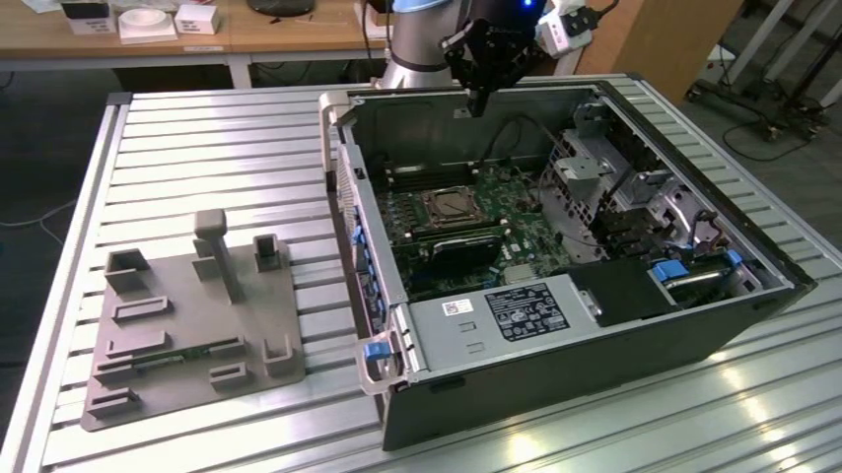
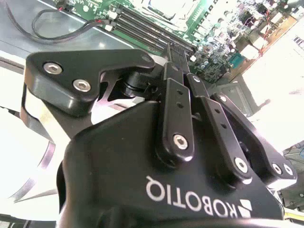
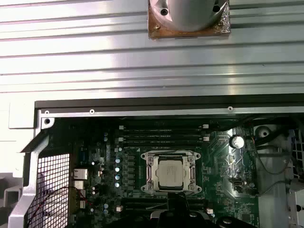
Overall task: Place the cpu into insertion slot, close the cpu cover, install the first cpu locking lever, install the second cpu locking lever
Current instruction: 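Install the second cpu locking lever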
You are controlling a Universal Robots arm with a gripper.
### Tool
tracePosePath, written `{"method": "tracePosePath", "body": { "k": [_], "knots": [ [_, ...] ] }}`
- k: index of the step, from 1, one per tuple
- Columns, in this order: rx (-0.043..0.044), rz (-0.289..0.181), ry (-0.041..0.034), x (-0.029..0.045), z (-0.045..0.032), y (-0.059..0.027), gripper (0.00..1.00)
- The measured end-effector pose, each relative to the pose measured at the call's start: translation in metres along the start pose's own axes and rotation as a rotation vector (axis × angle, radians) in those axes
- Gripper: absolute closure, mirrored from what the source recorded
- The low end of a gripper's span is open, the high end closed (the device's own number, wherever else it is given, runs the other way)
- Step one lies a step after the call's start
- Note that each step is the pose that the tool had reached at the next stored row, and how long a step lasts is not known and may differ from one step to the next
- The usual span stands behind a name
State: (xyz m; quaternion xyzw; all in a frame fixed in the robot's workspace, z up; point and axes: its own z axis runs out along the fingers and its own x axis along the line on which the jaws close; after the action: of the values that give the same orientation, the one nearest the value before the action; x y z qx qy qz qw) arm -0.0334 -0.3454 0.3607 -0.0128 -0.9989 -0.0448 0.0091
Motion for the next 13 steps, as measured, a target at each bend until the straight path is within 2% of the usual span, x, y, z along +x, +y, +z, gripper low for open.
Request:
{"method": "tracePosePath", "body": {
  "k": [13],
  "knots": [
    [0.0001, 0.0, 0.0001, 0.0, 0.0001, -0.0003, 0.9]
  ]
}}
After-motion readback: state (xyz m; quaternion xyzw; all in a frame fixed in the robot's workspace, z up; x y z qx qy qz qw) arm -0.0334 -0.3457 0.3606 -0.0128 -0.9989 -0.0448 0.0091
